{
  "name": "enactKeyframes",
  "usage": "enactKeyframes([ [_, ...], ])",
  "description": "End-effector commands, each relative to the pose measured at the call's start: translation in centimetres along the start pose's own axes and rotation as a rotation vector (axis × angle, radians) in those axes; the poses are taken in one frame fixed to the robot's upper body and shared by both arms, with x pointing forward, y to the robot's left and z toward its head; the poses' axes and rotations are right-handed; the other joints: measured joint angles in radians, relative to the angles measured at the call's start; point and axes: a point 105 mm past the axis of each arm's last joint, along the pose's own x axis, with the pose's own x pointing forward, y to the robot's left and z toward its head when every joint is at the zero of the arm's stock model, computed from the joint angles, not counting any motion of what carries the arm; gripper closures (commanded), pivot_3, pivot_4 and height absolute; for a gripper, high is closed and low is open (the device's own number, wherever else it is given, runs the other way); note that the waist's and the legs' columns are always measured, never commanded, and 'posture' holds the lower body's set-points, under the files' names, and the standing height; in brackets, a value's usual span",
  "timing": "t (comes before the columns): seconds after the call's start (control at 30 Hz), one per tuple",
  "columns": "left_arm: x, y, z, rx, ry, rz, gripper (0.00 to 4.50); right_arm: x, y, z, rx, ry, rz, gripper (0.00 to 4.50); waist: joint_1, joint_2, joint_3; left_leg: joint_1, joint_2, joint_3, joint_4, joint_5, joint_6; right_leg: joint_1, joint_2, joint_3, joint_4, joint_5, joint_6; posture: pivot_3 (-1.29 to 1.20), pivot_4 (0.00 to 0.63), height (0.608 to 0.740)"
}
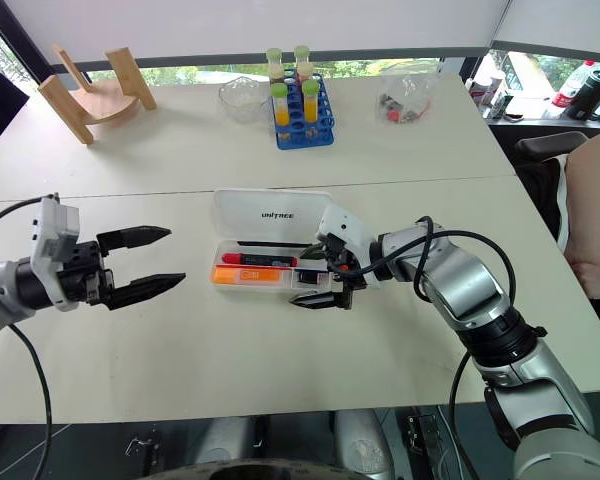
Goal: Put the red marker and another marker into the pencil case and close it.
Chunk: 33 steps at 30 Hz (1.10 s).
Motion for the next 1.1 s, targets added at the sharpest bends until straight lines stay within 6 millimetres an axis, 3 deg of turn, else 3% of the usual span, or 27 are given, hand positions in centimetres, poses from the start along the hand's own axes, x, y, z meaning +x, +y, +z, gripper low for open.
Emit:
enactKeyframes([
  [0.03, -0.7, 1.5, -0.2, 0.001, 0.008, 0.069, 0.00, -3.0, -0.5, 3.2, -0.076, -0.095, -0.063, 0.05, 0.000, 0.000, 0.000, 0.000, 0.000, 0.000, 0.000, 0.000, 0.000, 0.000, 0.000, 0.000, 0.000, 0.000, 0.000, 0.00, 0.150, 0.740],
  [0.1, -1.2, 3.0, -0.2, -0.019, -0.004, 0.105, 0.00, -4.4, -0.7, 4.0, -0.081, -0.126, -0.088, 0.05, 0.003, 0.000, 0.000, 0.000, 0.000, 0.000, 0.000, 0.000, 0.000, 0.000, 0.000, 0.000, 0.000, 0.000, 0.000, 0.00, 0.150, 0.740],
  [0.2, -1.8, 5.6, -0.3, -0.044, -0.012, 0.150, 0.92, -6.2, -0.8, 4.9, -0.089, -0.159, -0.130, 0.00, 0.006, 0.000, 0.000, 0.000, 0.000, 0.000, 0.000, 0.000, 0.000, 0.001, 0.001, -0.002, 0.000, 0.000, 0.000, 0.00, 0.150, 0.740],
  [0.33, -1.4, 9.3, -0.6, -0.022, -0.028, 0.214, 2.98, -7.6, -0.9, 5.3, -0.091, -0.184, -0.187, 0.00, 0.006, 0.000, 0.000, 0.000, -0.001, 0.000, 0.001, 0.000, 0.000, 0.001, 0.001, -0.002, 0.000, 0.000, 0.000, 0.00, 0.150, 0.740],
  [0.43, 0.4, 11.5, -0.7, -0.029, -0.060, 0.239, 4.45, -8.5, -1.2, 5.4, -0.075, -0.207, -0.240, 0.00, 0.010, -0.001, 0.000, 0.000, -0.001, 0.000, 0.001, 0.000, 0.000, 0.001, 0.001, -0.002, 0.000, 0.000, 0.000, 0.00, 0.150, 0.740],
  [0.6, 5.2, 13.5, -1.8, -0.008, -0.056, 0.242, 4.45, -9.5, -1.2, 5.6, -0.052, -0.235, -0.307, 0.00, 0.024, -0.001, 0.000, -0.001, -0.002, 0.001, 0.002, 0.000, 0.000, 0.000, 0.000, -0.002, 0.000, 0.000, 0.000, 0.00, 0.150, 0.740],
  [0.73, 10.4, 12.4, -1.1, -0.037, -0.106, 0.116, 4.45, -10.2, -1.0, 5.2, -0.026, -0.227, -0.359, 0.00, 0.030, -0.001, 0.000, -0.003, -0.002, 0.001, 0.002, 0.000, 0.000, -0.001, 0.000, -0.002, 0.001, 0.000, 0.000, 0.00, 0.150, 0.740],
  [0.93, 11.9, 10.4, -0.5, -0.069, -0.131, -0.065, 4.45, -10.5, -0.8, 5.0, -0.012, -0.215, -0.378, 0.00, 0.005, -0.002, 0.000, -0.012, -0.002, 0.000, 0.004, 0.001, 0.000, -0.010, 0.001, -0.001, 0.003, 0.001, 0.001, 0.00, 0.150, 0.740],
  [1.1, 10.7, 7.7, -1.1, -0.112, -0.071, -0.269, 4.45, -10.6, -0.8, 4.9, -0.002, -0.208, -0.379, 0.00, -0.005, -0.001, 0.000, -0.013, -0.002, 0.000, 0.004, 0.001, -0.001, -0.012, 0.001, -0.001, 0.004, 0.001, 0.001, 0.00, 0.150, 0.740],
])
